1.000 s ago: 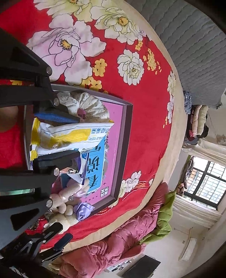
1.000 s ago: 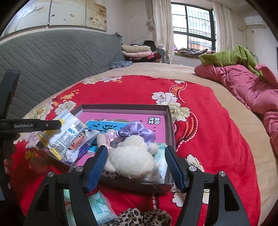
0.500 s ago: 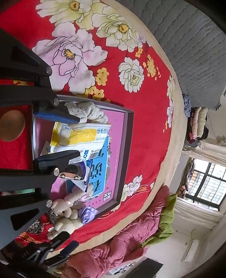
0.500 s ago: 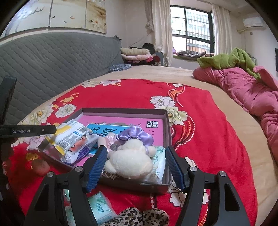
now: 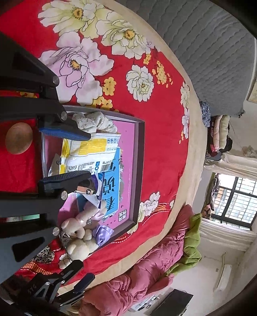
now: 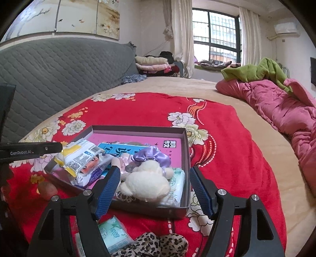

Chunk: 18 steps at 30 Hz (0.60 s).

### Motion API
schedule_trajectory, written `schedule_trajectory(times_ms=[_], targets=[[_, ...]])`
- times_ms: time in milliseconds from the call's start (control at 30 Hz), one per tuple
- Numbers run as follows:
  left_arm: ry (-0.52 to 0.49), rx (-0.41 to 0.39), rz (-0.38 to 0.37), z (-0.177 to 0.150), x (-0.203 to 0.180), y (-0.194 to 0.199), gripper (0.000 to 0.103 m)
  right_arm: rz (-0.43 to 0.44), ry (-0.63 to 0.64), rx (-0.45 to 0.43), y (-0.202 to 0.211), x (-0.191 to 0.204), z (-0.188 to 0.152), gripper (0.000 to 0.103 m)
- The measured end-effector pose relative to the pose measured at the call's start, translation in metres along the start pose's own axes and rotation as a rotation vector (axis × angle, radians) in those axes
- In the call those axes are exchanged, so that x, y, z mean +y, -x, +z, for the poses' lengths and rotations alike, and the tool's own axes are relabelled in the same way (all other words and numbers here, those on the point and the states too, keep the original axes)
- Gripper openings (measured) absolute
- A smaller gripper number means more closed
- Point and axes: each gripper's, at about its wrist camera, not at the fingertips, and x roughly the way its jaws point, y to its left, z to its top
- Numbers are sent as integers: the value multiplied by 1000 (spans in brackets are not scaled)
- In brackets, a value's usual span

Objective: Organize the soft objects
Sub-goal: 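Withdraw both open tools up and away from the box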

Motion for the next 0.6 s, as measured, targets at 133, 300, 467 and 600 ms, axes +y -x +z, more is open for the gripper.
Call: schedule_trajectory(times_ms=[133, 300, 467, 600], targets=[[4, -13, -8, 1, 0, 7, 31, -8, -1, -1, 5, 1, 1, 74], [3, -26, -12, 2, -1, 15, 45, -22, -1, -5, 12, 1, 3, 74], [4, -31, -18, 0, -1, 23, 49, -30, 6, -11, 20, 3, 5, 74], [9, -34, -10, -2, 0, 30, 58, -37, 6, -18, 27, 4, 7, 74]])
